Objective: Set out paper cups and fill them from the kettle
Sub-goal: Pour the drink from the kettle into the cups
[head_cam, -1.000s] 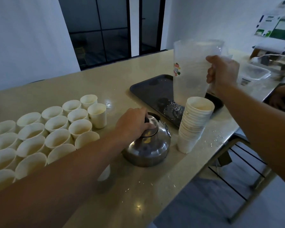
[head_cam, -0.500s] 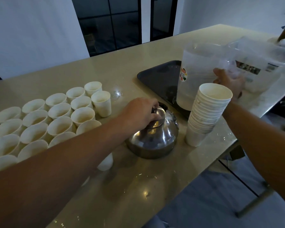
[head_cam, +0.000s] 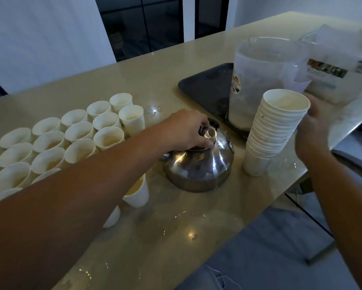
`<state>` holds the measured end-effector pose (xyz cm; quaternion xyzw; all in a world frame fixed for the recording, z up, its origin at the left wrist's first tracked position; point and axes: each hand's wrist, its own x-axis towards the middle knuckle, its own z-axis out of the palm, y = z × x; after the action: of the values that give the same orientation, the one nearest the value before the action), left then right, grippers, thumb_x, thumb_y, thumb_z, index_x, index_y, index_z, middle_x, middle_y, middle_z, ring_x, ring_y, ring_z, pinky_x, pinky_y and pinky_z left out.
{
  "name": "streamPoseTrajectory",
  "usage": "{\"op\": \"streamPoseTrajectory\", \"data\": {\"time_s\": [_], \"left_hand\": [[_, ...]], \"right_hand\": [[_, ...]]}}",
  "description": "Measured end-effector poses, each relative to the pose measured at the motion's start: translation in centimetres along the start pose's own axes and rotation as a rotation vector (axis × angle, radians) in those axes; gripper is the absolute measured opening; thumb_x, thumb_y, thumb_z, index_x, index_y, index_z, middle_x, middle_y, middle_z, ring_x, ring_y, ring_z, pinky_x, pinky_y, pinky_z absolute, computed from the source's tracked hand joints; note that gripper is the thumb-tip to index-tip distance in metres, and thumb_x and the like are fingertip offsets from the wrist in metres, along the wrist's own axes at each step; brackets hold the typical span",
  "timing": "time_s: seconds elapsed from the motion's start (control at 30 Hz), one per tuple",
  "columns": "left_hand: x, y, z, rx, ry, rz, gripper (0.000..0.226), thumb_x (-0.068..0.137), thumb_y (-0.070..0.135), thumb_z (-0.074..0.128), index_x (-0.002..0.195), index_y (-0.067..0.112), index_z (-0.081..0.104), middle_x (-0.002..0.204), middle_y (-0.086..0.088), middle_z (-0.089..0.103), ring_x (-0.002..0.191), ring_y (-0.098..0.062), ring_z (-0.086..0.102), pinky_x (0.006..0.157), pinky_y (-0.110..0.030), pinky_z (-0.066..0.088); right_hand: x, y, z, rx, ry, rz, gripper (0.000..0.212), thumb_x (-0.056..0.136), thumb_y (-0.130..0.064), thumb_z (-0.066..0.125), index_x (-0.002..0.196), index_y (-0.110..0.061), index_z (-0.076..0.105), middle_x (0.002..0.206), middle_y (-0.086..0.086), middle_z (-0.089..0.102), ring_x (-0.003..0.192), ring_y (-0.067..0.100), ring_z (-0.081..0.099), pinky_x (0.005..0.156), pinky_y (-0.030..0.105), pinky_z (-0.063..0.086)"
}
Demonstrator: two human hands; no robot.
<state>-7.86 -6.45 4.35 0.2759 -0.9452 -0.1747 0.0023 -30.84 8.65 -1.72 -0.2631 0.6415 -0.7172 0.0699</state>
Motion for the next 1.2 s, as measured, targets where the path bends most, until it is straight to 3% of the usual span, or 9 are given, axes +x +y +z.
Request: {"op": "streamPoseTrajectory", "data": {"time_s": [0.13,0.2,0.27,0.43,0.57,0.83,1.03,1.1,1.2], "left_hand": [[0.2,0.3,-0.1,0.032,-0.007,0.000,0.045,0.080,0.047,0.077,0.114,0.022,0.064,0.109,0.005,0.064,0.102,-0.016,0.057,0.082,-0.032,0.047],[0.2,0.5,0.0,0.041,-0.002,-0.003,0.042,0.078,0.046,0.079,0.108,0.020,0.065,0.105,0.003,0.065,0.099,-0.018,0.059,0.083,-0.035,0.050],[0.2,0.6,0.1,0.038,0.009,-0.004,0.042,0.078,0.046,0.079,0.108,0.020,0.065,0.106,0.001,0.066,0.098,-0.019,0.060,0.084,-0.036,0.051],[0.1,0.1,0.6,0.035,0.031,-0.010,0.042,0.077,0.048,0.079,0.107,0.021,0.068,0.105,0.001,0.068,0.096,-0.019,0.061,0.081,-0.033,0.050],[0.1,0.2,0.8,0.043,0.040,-0.021,0.035,0.077,0.048,0.079,0.097,0.021,0.068,0.099,0.003,0.068,0.092,-0.018,0.061,0.074,-0.030,0.047],[0.0,0.4,1.0,0.072,0.047,-0.005,0.031,0.079,0.047,0.074,0.092,0.020,0.066,0.090,0.002,0.066,0.085,-0.021,0.062,0.080,-0.036,0.053],[-0.4,0.5,1.4,0.087,0.080,0.005,0.045,0.081,0.045,0.076,0.114,0.017,0.063,0.107,-0.002,0.068,0.098,-0.023,0.064,0.086,-0.036,0.052],[-0.3,0.6,1.1,0.092,0.079,0.011,0.049,0.081,0.045,0.077,0.116,0.014,0.065,0.108,-0.004,0.068,0.099,-0.023,0.063,0.085,-0.035,0.051],[-0.1,0.8,0.5,0.110,0.057,0.023,0.041,0.080,0.044,0.078,0.107,0.014,0.069,0.100,-0.002,0.068,0.092,-0.020,0.062,0.071,-0.028,0.044]], "right_hand": [[-7.3,3.0,-3.6,-0.123,0.471,0.006,0.019,0.080,-0.015,0.056,0.079,-0.033,0.050,0.078,-0.006,0.050,0.070,0.002,0.050,0.070,0.027,0.044],[-11.9,4.2,-4.2,-0.155,0.512,-0.020,0.024,0.079,-0.009,0.049,0.076,-0.032,0.043,0.073,-0.008,0.043,0.067,0.003,0.045,0.066,0.027,0.041],[-16.2,4.5,-3.6,-0.181,0.424,-0.105,0.035,0.079,0.004,0.048,0.075,-0.030,0.040,0.070,-0.007,0.041,0.065,0.010,0.043,0.062,0.027,0.040],[-21.0,1.3,1.5,-0.085,0.103,-0.294,0.025,0.072,0.009,0.054,0.066,-0.008,0.037,0.064,0.002,0.039,0.056,0.022,0.037,0.050,0.037,0.032],[-18.7,-2.8,6.5,0.023,-0.076,-0.253,0.036,0.070,0.014,0.055,0.067,-0.018,0.039,0.061,0.001,0.039,0.054,0.015,0.035,0.050,0.028,0.031],[-10.2,-8.0,12.3,0.028,-0.082,-0.166,0.029,0.075,0.006,0.054,0.068,-0.021,0.046,0.064,-0.002,0.045,0.062,0.013,0.042,0.057,0.028,0.037],[-3.6,-5.9,16.6,-0.379,-0.327,0.057,0.015,0.087,-0.012,0.057,0.087,-0.011,0.071,0.083,0.001,0.069,0.072,0.008,0.058,0.065,0.026,0.047],[-2.2,-5.2,17.3,-0.542,-0.505,0.110,0.020,0.090,-0.015,0.058,0.100,-0.008,0.074,0.102,0.009,0.073,0.088,0.017,0.065,0.080,0.033,0.054],[-1.2,-6.4,18.0,-1.006,-0.821,0.082,0.034,0.101,-0.024,0.045,0.124,-0.009,0.066,0.126,0.009,0.065,0.116,0.025,0.060,0.101,0.037,0.047]]}}
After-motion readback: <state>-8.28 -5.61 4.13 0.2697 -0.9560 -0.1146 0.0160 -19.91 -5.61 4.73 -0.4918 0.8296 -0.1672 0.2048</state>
